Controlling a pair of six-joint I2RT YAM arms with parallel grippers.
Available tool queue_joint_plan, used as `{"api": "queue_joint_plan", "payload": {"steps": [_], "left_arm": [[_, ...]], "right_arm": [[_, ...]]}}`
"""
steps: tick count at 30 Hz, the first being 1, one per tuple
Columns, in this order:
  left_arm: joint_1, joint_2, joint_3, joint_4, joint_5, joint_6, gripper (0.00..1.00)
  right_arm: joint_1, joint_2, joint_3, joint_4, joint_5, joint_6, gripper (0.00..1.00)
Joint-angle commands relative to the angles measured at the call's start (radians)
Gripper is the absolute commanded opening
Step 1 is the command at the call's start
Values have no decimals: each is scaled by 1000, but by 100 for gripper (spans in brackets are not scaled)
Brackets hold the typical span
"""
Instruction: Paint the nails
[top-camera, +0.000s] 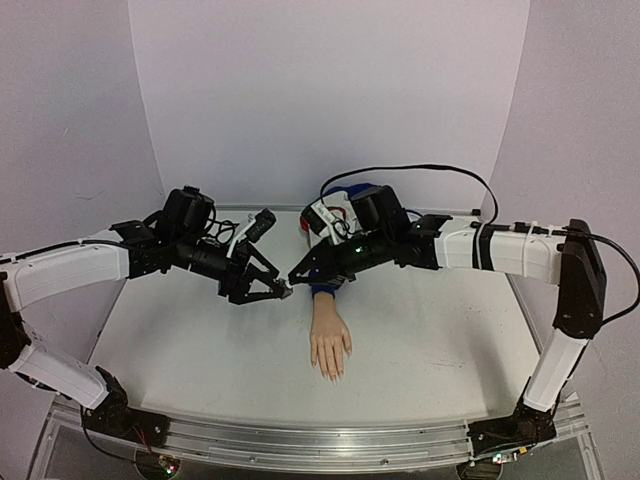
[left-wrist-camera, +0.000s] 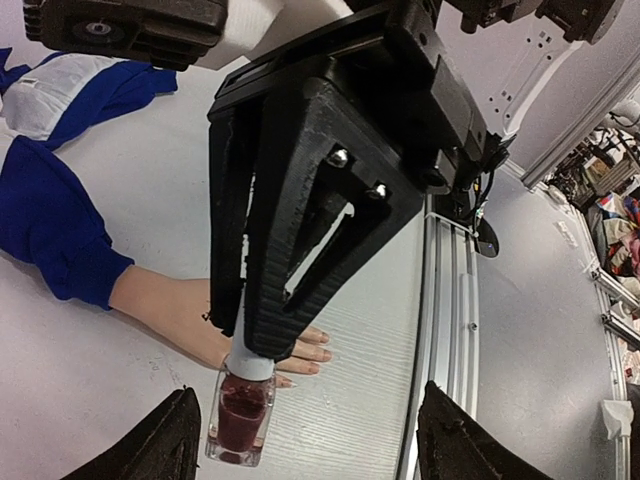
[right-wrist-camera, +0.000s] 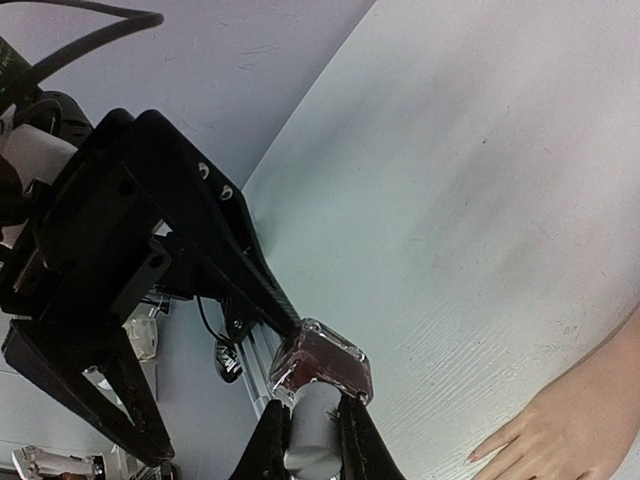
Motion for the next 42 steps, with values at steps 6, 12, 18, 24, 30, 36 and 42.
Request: {"api": "queue_joint_plan", "payload": {"steps": [6, 12, 18, 24, 30, 36, 42], "left_arm": [[-17, -22, -1, 14, -82, 101, 74], [-22, 3, 11, -1, -88, 105, 78], [-25, 31, 25, -32, -126, 115, 78], [-25, 29, 26, -34, -149, 114, 72], [-25, 39, 30, -34, -144, 120, 59], [-27, 46, 32, -35, -134, 123, 68], [-27, 48, 34, -37, -139, 126, 61]], "right_arm": [[12, -25, 45, 11, -21, 9, 0], [20, -20, 49, 11, -23, 8, 0], [25, -31, 47, 11, -11, 7, 0], [25, -51, 31, 11, 8, 6, 0], [25, -43, 41, 11, -1, 8, 0], [25, -39, 57, 11, -7, 10, 0], [26, -34, 64, 12, -15, 13, 0]]}}
